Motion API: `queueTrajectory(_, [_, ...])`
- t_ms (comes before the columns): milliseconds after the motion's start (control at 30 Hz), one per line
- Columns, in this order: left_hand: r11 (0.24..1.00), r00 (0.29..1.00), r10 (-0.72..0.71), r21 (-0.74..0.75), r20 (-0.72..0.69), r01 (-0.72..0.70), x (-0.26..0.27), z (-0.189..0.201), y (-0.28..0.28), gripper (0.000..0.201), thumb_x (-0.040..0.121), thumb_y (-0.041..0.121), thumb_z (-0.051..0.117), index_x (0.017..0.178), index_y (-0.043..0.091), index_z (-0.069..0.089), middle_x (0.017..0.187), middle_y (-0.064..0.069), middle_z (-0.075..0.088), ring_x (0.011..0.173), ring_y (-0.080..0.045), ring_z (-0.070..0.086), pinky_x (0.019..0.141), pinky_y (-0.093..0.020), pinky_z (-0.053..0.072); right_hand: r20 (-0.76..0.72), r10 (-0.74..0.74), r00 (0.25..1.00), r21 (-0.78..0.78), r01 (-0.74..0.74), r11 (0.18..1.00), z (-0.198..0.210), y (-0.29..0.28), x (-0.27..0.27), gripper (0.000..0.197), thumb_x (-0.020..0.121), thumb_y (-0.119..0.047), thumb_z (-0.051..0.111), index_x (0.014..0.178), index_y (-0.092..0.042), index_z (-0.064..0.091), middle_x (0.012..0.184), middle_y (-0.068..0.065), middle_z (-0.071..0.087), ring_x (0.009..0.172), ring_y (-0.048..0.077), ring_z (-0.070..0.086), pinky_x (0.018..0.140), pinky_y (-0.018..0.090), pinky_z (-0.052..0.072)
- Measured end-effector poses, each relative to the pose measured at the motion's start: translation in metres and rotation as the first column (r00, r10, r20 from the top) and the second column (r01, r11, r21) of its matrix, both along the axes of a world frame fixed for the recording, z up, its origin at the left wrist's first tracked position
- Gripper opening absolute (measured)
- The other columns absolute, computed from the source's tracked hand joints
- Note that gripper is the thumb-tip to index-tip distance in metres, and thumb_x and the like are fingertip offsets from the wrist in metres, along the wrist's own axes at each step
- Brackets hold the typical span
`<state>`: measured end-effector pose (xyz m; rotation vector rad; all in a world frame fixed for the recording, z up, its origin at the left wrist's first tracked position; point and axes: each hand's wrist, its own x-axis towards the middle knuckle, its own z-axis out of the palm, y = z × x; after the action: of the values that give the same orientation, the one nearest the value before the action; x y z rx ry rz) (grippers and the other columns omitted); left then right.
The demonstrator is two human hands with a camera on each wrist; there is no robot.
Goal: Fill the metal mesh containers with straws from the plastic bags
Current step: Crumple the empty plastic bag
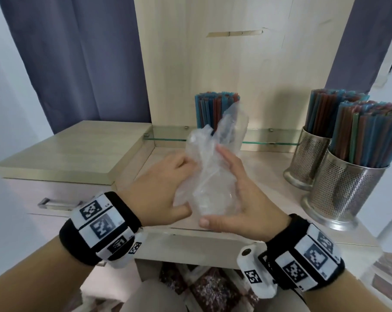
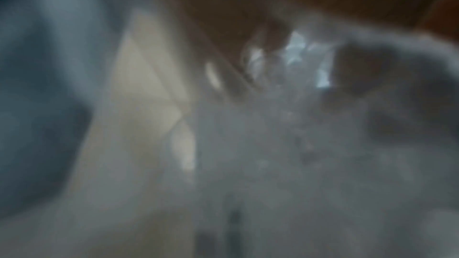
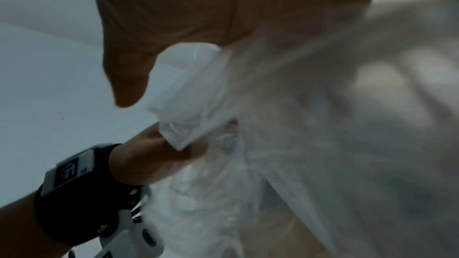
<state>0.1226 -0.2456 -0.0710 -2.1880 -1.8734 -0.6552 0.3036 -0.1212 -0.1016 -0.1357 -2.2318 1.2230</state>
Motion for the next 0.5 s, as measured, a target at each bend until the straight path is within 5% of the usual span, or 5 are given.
queueTrajectory(67, [0.992,0.993,-0.016,0.118,-0.119,0.03,0.012,0.0,-0.001,0.06,0.067,0.05,0.073,0.117,0.024,0.052,0.127,-0.005,0.041,0.117,-0.027,0.041,0.097,-0.037,0.038,-0.036,0.02,0.999,-0.039,-0.021,0.999,0.002,-0.002,0.005,0.113,0.062,-0.022,0.093,0.149,-0.036,0.022,0.141,-0.016,0.046,0.134,0.007,0.046,0.107,0.027,0.043])
queueTrajectory(200, [0.959,0.987,-0.048,0.268,-0.152,0.088,0.028,0.001,0.005,0.094,0.048,0.075,0.079,0.116,0.02,0.044,0.147,-0.022,0.022,0.138,-0.047,0.021,0.107,-0.063,0.028,-0.123,-0.107,0.987,-0.049,0.101,0.994,0.003,0.009,0.018,0.055,0.076,0.009,0.078,0.118,-0.018,0.057,0.105,-0.02,0.068,0.1,0.001,0.065,0.083,0.018,0.05])
queueTrajectory(300, [0.92,0.965,-0.253,0.291,-0.075,0.264,0.04,-0.001,0.017,0.123,0.035,0.073,0.082,0.133,0.027,0.022,0.151,-0.035,0.009,0.144,-0.049,0.009,0.112,-0.064,0.024,-0.141,-0.087,0.986,-0.163,0.063,0.985,0.003,0.011,0.025,0.034,0.081,0.008,0.072,0.111,-0.004,0.062,0.099,-0.002,0.073,0.093,0.013,0.07,0.081,0.026,0.054])
queueTrajectory(367, [0.933,0.955,-0.288,0.207,-0.068,0.296,0.046,-0.006,0.026,0.13,0.04,0.07,0.082,0.144,0.034,0.014,0.156,-0.027,0.008,0.147,-0.042,0.012,0.111,-0.062,0.029,-0.103,0.003,0.995,-0.224,-0.026,0.974,0.004,0.006,0.027,0.027,0.081,0.002,0.07,0.106,-0.007,0.067,0.094,0.003,0.074,0.09,0.015,0.071,0.079,0.027,0.055])
queueTrajectory(500, [0.988,0.992,-0.117,0.096,-0.041,0.12,0.032,-0.023,0.04,0.1,0.056,0.044,0.083,0.138,0.031,0.027,0.136,-0.006,0.043,0.122,-0.027,0.047,0.089,-0.048,0.05,0.027,0.152,0.988,-0.546,-0.113,0.83,0.017,0.01,0.029,0.016,0.077,-0.015,0.068,0.09,-0.021,0.074,0.082,-0.001,0.073,0.078,0.009,0.069,0.071,0.023,0.054])
